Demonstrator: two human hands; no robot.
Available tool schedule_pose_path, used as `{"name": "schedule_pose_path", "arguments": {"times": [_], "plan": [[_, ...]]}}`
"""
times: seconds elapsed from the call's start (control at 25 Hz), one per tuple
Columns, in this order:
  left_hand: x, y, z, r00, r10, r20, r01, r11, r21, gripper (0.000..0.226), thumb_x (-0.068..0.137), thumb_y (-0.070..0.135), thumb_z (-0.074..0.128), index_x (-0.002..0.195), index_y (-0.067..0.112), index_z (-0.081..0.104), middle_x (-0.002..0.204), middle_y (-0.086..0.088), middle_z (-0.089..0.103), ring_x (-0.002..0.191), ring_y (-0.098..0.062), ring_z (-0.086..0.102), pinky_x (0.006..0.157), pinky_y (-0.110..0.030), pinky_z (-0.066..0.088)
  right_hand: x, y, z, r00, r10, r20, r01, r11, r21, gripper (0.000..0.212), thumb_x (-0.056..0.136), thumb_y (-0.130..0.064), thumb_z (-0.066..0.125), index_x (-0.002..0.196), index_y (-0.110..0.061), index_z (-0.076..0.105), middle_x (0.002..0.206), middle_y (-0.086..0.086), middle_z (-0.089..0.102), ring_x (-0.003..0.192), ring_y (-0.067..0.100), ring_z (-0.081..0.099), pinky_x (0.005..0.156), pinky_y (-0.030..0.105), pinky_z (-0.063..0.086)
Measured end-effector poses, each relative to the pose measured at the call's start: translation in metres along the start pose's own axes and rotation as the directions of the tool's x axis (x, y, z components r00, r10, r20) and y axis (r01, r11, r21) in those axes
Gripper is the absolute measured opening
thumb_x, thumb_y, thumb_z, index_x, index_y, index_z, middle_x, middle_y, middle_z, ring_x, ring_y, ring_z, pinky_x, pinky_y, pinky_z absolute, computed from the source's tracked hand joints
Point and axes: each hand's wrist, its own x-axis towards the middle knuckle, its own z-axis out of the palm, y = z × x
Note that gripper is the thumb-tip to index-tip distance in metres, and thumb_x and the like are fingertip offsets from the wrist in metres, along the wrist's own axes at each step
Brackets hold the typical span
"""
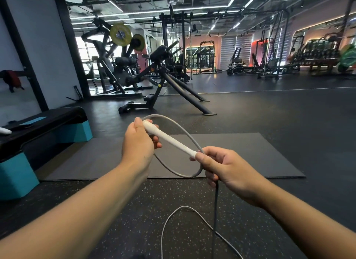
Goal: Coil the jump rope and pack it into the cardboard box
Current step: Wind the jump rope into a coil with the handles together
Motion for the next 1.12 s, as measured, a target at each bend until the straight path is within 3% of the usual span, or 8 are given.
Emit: {"name": "schedule_pose_path", "arguments": {"times": [0.2, 0.36, 0.48, 0.56, 0.64, 0.88, 1.0, 1.12], "plan": [[-0.006, -0.007, -0.014, 0.983, -0.171, 0.065, 0.178, 0.977, -0.115, 0.039, 0.11, 0.028, 0.029, 0.109, 0.005, 0.06, 0.093, -0.012, 0.06, 0.073, -0.02, 0.055, 0.067, -0.038, 0.06, 0.004, 0.009, 0.001, 1.0, 0.013, -0.004, -0.014, 0.982, -0.188, 0.03, 0.1, -0.045, 0.054, 0.095, -0.018, 0.066, 0.069, 0.001, 0.043, 0.06, 0.02, 0.038, 0.061, 0.041, 0.035], [0.006, 0.0, -0.031, 0.995, 0.021, 0.094, -0.063, 0.883, 0.466, 0.03, 0.105, 0.026, 0.036, 0.113, 0.018, 0.064, 0.119, -0.006, 0.066, 0.1, -0.024, 0.061, 0.09, -0.049, 0.052, 0.004, 0.003, -0.01, 0.998, 0.046, 0.042, -0.029, 0.943, -0.332, 0.034, 0.101, -0.05, 0.05, 0.092, -0.019, 0.058, 0.068, -0.005, 0.043, 0.059, 0.011, 0.037, 0.059, 0.039, 0.035], [0.004, 0.027, -0.02, 0.771, 0.307, 0.557, -0.636, 0.411, 0.654, 0.037, 0.107, 0.039, 0.033, 0.122, 0.024, 0.064, 0.123, 0.008, 0.063, 0.114, -0.013, 0.056, 0.097, -0.037, 0.042, 0.006, -0.013, -0.018, 0.995, 0.016, 0.099, 0.04, 0.842, -0.537, 0.03, 0.104, -0.045, 0.047, 0.095, -0.018, 0.057, 0.07, -0.01, 0.048, 0.057, 0.003, 0.04, 0.058, 0.024, 0.038], [-0.01, 0.04, 0.008, 0.589, 0.024, 0.808, -0.787, 0.241, 0.567, 0.044, 0.107, 0.045, 0.028, 0.115, 0.023, 0.066, 0.113, 0.007, 0.069, 0.107, -0.014, 0.06, 0.096, -0.036, 0.045, 0.007, -0.024, -0.018, 0.987, -0.015, 0.162, 0.113, 0.777, -0.62, 0.025, 0.105, -0.04, 0.047, 0.099, -0.018, 0.058, 0.076, -0.013, 0.052, 0.061, -0.001, 0.048, 0.061, 0.016, 0.039], [-0.021, 0.041, 0.032, 0.509, -0.229, 0.83, -0.818, 0.169, 0.549, 0.049, 0.106, 0.05, 0.025, 0.103, 0.02, 0.064, 0.099, 0.003, 0.071, 0.092, -0.018, 0.062, 0.086, -0.034, 0.045, 0.007, -0.031, -0.019, 0.975, -0.036, 0.217, 0.169, 0.754, -0.635, 0.017, 0.106, -0.034, 0.046, 0.108, -0.024, 0.06, 0.091, -0.018, 0.06, 0.078, -0.012, 0.056, 0.073, 0.007, 0.042], [-0.017, 0.042, 0.048, 0.444, -0.394, 0.805, -0.84, 0.129, 0.527, 0.063, 0.105, 0.053, 0.021, 0.102, 0.013, 0.07, 0.087, -0.003, 0.063, 0.085, -0.019, 0.058, 0.071, -0.017, 0.039, 0.009, -0.032, -0.038, 0.976, -0.088, 0.198, 0.19, 0.79, -0.583, 0.017, 0.097, -0.034, 0.064, 0.1, -0.021, 0.075, 0.099, -0.008, 0.077, 0.096, 0.01, 0.07, 0.092, 0.036, 0.053], [-0.011, 0.046, 0.045, 0.445, -0.37, 0.815, -0.851, 0.108, 0.514, 0.063, 0.104, 0.054, 0.023, 0.088, 0.014, 0.069, 0.076, 0.003, 0.06, 0.068, -0.009, 0.054, 0.059, -0.013, 0.038, 0.006, -0.034, -0.049, 0.989, -0.069, 0.128, 0.124, 0.857, -0.5, 0.038, 0.084, -0.054, 0.071, 0.088, -0.016, 0.073, 0.073, -0.004, 0.069, 0.067, 0.015, 0.062, 0.07, 0.035, 0.052], [0.006, 0.045, 0.026, 0.509, -0.266, 0.818, -0.687, 0.446, 0.573, 0.055, 0.103, 0.056, 0.029, 0.078, 0.016, 0.057, 0.062, 0.009, 0.047, 0.051, -0.008, 0.041, 0.053, -0.02, 0.035, -0.002, -0.031, -0.066, 0.999, -0.021, 0.034, 0.033, 0.916, -0.4, 0.046, 0.082, -0.054, 0.069, 0.078, -0.009, 0.065, 0.066, 0.002, 0.062, 0.064, 0.014, 0.062, 0.071, 0.029, 0.054]]}}
